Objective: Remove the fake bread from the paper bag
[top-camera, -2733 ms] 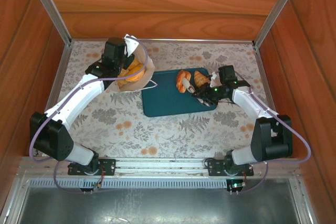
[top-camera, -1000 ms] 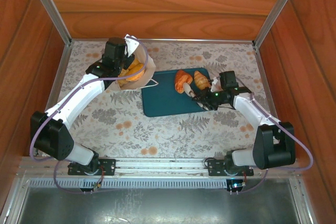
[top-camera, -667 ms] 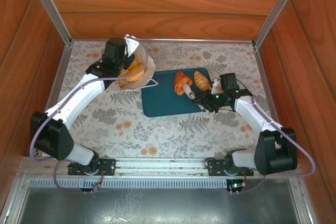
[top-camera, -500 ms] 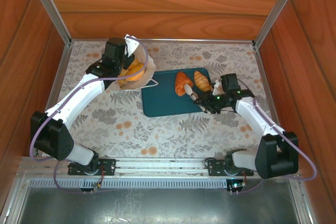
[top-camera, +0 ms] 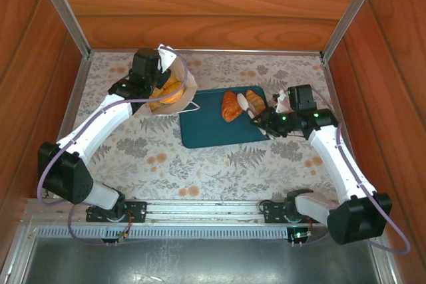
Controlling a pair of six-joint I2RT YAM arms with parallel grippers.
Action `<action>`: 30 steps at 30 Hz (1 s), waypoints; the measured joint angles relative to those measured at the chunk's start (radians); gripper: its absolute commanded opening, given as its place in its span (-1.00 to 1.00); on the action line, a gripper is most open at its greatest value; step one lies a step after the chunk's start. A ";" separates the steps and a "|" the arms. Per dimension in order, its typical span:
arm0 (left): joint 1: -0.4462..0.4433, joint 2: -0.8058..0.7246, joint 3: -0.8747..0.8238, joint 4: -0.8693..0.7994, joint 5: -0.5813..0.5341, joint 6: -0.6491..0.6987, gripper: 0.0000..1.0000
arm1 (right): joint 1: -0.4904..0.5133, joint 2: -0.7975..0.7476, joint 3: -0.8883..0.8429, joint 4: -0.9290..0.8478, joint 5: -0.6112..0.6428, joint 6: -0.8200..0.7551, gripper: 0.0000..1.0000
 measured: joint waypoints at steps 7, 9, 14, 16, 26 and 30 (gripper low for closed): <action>-0.010 -0.013 -0.016 0.000 0.002 -0.001 -1.00 | 0.146 -0.016 0.191 -0.016 -0.003 0.001 -0.15; -0.016 -0.017 -0.016 0.000 0.002 -0.003 -1.00 | 0.188 -0.015 0.231 -0.015 -0.002 0.002 -0.15; -0.044 -0.041 -0.036 0.000 0.003 -0.007 -1.00 | 0.276 0.011 0.283 -0.011 0.000 0.002 -0.15; -0.058 -0.051 -0.049 0.002 0.001 -0.010 -1.00 | 0.312 0.039 0.290 -0.008 0.007 0.003 -0.16; -0.114 -0.059 -0.085 0.044 -0.062 -0.006 -1.00 | 0.473 0.103 0.303 -0.011 0.087 0.011 -0.16; -0.140 -0.058 -0.091 0.068 -0.107 0.003 -1.00 | 0.499 0.134 0.303 -0.010 0.103 0.019 -0.17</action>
